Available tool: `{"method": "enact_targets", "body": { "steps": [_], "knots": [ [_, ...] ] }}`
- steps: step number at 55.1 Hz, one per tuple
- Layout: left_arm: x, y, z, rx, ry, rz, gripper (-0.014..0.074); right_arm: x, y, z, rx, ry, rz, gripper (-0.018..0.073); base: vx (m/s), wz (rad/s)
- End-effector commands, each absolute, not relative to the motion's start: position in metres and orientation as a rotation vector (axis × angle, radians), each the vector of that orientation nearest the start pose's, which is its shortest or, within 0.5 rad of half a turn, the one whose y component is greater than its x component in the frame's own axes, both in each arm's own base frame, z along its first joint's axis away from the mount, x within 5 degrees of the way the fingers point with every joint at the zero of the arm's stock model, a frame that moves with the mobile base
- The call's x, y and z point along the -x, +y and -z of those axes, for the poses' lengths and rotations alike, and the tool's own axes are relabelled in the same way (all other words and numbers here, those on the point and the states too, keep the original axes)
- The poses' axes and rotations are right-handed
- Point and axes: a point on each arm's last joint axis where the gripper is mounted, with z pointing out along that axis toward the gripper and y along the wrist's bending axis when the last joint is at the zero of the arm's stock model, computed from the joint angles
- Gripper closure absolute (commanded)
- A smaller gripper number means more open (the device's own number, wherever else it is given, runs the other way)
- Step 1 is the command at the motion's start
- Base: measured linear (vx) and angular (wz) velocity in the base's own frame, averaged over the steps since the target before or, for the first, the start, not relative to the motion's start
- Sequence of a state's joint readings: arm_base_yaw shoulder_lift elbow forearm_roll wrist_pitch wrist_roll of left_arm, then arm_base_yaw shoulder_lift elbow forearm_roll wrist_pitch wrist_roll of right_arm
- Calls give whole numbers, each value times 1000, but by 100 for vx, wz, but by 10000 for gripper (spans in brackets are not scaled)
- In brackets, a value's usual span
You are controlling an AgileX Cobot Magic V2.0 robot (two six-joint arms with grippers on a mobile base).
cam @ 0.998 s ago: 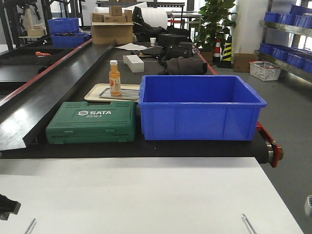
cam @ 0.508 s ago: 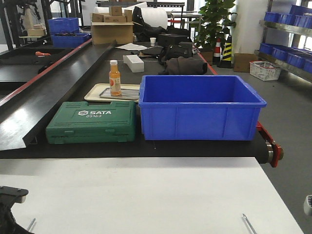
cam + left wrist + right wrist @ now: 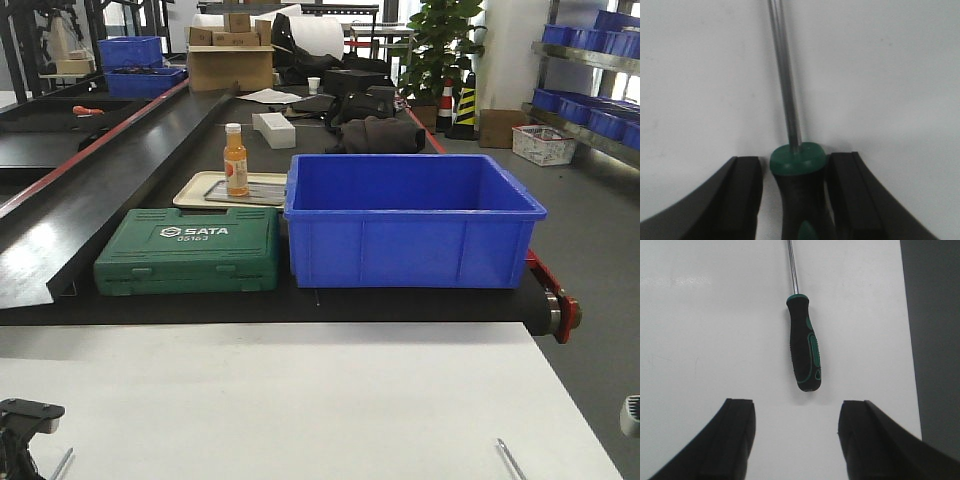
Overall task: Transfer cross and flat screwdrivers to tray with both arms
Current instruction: 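Close left and right grippers on the screwdriver handles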
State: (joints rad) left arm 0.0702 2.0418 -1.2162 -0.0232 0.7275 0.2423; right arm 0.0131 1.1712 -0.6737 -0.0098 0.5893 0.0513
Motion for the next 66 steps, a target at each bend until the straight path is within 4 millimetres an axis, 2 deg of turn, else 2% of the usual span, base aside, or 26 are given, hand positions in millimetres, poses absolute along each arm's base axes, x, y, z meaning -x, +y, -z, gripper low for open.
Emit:
{"method": "enact_targets", "body": {
  "steps": [1,5,11,20,23,31,45,56,66],
  "knots": [
    [-378,24,-140,-232,2945,-10,156,-234,0,-258,-30,2506,3,97,0,0],
    [-377,24,-139,-234,2948,-9,156,-248,0,-258,-25,2544,13,97,0,0],
    [-377,24,-139,-234,2953,-8,156,-282,-1,-259,-3,2582,39,97,0,0],
    [-376,24,-139,-235,2961,-6,156,-328,-3,-241,25,2693,80,97,0,0],
    [-376,24,-139,-235,2961,-6,156,-342,-3,-228,50,2739,87,97,0,0],
    [-376,24,-139,-235,2961,-6,156,-366,-1,-200,137,2780,86,97,0,0],
    [-376,24,-139,-233,2962,-3,156,-376,-1,-164,163,2839,88,97,0,0],
    [-376,24,-139,-233,2962,-3,156,-383,-1,-146,169,2826,85,97,0,0],
    [-376,24,-139,-233,2964,-3,157,-381,-1,-136,184,2880,85,99,0,0]
  ]
}}
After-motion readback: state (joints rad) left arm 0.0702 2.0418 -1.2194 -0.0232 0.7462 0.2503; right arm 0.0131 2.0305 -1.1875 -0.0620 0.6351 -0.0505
